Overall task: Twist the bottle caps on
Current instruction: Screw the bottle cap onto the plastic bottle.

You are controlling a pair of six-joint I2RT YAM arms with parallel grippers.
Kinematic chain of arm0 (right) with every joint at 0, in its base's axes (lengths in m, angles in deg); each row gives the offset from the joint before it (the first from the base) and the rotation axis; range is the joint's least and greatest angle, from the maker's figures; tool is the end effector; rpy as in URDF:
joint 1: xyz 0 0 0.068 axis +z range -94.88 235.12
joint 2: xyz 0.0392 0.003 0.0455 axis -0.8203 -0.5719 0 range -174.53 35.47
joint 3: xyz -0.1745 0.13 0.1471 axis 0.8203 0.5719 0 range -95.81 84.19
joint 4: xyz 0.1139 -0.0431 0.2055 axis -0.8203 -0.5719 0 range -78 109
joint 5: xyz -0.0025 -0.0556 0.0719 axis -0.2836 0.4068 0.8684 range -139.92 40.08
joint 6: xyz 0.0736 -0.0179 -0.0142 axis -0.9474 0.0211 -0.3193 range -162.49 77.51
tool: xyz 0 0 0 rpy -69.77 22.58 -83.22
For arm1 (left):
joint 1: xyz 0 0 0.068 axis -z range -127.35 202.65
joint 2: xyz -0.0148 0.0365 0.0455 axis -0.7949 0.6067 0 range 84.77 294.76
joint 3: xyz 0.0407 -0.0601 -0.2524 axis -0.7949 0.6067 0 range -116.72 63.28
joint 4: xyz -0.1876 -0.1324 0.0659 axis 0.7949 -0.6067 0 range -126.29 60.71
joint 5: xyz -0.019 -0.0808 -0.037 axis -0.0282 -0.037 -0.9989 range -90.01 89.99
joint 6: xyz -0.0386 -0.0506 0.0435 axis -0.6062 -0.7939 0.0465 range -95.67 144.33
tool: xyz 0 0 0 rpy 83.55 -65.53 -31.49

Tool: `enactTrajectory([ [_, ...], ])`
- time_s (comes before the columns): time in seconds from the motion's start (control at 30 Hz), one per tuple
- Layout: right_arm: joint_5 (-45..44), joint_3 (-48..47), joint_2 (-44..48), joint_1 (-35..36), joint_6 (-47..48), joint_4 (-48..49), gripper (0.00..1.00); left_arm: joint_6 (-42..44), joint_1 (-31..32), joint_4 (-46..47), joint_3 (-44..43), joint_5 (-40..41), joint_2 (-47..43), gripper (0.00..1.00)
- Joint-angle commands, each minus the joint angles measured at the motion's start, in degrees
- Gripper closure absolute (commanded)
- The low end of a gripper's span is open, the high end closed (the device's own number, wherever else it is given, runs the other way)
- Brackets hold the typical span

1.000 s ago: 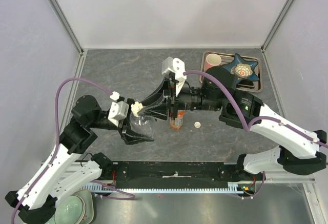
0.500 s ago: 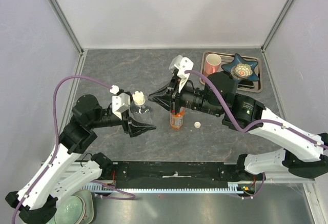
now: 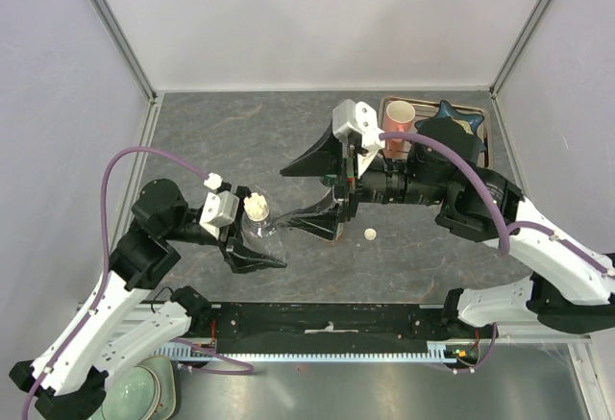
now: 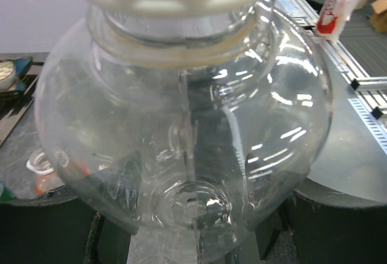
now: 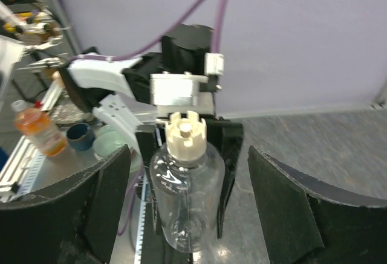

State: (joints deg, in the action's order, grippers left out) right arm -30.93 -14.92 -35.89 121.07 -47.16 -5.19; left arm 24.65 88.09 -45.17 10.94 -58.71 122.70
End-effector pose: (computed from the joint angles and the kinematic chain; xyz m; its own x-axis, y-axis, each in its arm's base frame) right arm 0.0792 0.2298 0.5181 -0.0557 0.0639 -0.9964 -0.9946 0.0838 0.0610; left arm 0.0709 -0.1193 0.3795 -0.0155 0.0146 -0.9998 0.9973 -0.0721 -0.0165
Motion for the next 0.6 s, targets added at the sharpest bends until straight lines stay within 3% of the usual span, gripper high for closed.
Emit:
enactTrajectory([
  [0.0, 11.77, -4.59, -3.79, -0.39, -0.08, -0.42, 0.16, 1.00, -0.11, 2.52, -0.66, -8.01, 0.21, 0.74],
  [0.33, 15.20, -8.03, -7.92, -1.27, -0.17, -1.04, 0.19, 1.18, -0.11, 2.61, -1.10, -9.51, 0.39, 0.74],
  [0.57, 17.49, -8.64, -10.21, -1.18, -1.04, 0.01, 0.26, 1.27, -0.11, 2.87, -0.49, -8.72, 0.21, 0.74],
])
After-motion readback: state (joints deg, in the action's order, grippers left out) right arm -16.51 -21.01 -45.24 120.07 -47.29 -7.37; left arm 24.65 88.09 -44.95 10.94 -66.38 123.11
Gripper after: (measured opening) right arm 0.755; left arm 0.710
